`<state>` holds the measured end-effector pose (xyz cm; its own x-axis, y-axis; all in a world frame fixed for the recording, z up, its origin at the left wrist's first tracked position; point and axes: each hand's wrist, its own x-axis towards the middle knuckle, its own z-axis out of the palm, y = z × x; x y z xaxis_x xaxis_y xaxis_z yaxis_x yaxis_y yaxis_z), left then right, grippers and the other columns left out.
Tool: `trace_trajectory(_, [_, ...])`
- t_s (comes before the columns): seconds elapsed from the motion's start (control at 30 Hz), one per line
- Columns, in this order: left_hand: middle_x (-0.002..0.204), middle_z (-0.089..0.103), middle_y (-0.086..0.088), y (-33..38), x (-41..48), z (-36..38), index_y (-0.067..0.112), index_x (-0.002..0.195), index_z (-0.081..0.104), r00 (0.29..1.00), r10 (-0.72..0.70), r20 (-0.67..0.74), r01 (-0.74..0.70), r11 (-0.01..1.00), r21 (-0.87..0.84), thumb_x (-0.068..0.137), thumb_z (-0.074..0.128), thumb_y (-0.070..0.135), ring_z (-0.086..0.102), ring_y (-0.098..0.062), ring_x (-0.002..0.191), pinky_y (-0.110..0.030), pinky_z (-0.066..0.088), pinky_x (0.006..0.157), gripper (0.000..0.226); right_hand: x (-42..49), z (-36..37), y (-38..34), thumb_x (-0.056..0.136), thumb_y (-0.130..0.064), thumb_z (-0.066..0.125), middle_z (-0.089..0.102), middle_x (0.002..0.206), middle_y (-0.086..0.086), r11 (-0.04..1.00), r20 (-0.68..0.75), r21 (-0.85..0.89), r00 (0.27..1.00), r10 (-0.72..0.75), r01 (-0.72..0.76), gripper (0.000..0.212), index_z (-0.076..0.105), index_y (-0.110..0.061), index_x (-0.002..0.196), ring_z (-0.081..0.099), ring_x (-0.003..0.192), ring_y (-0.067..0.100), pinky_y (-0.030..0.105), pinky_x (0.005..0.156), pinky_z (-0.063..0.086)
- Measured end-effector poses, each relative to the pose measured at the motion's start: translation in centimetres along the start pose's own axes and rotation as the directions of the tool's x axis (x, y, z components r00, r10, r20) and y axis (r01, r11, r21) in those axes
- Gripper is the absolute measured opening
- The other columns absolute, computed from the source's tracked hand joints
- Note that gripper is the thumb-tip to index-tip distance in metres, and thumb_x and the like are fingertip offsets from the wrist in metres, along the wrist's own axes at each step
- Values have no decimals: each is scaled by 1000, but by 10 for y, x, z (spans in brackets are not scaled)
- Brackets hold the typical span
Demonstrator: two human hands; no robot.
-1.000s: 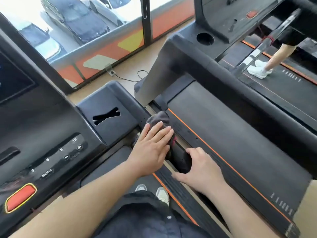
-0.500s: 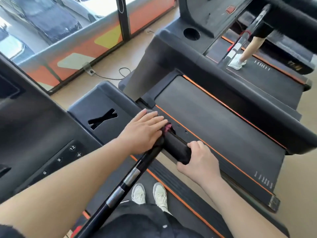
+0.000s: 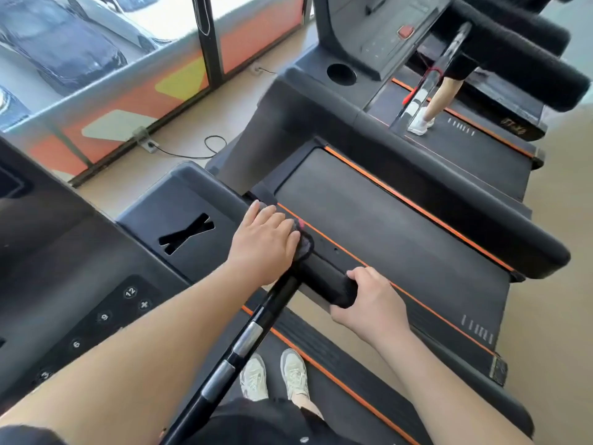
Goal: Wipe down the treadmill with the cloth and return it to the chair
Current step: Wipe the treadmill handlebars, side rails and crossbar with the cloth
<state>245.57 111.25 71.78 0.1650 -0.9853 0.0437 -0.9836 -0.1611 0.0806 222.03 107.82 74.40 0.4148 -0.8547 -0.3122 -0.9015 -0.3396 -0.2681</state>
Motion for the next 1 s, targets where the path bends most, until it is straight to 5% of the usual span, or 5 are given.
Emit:
trace_trajectory(0.1, [130,60,-12,42,-16,7,6,125,61,994,-109,-2,109,994,-34,104,30,36,41,-39,138,-53,15,123,48,1,1,0,64,-51,72,55,110,-16,1000,-4,-5,1000,7,-7,59,55,-32,117,55,108,12,33,78,52])
trace_trajectory(0.3, [154,48,-8,11,-28,5,14,151,46,943,331,22,-330,943,-53,103,39,39,39,-31,146,-50,22,123,55,7,-5,-1,61,-59,74,55,110,-18,999,31,-34,999,8,-7,62,54,-34,114,56,107,12,33,77,52])
trace_trajectory(0.5, [157,41,-9,-5,-10,1,8,149,44,977,-213,4,213,976,-38,104,24,38,24,-33,151,-51,11,125,58,8,-11,-3,61,-56,74,54,112,-19,999,71,-41,997,22,-19,62,53,-33,116,55,105,10,33,79,54])
trace_trajectory(0.7, [164,35,-5,5,-48,6,23,157,38,981,194,16,-193,980,-45,99,35,38,27,-29,154,-49,16,125,60,8,-12,-5,61,-57,74,54,112,-19,999,63,-45,998,28,-25,62,53,-34,115,56,107,11,32,78,52])
trace_trajectory(1.0, [164,29,-20,0,-45,10,2,156,33,981,-189,-48,185,980,-75,98,36,25,21,-39,154,-52,19,126,63,6,-13,-9,65,-56,73,54,112,-14,997,100,-69,994,39,-32,57,50,-32,112,54,101,13,36,78,55])
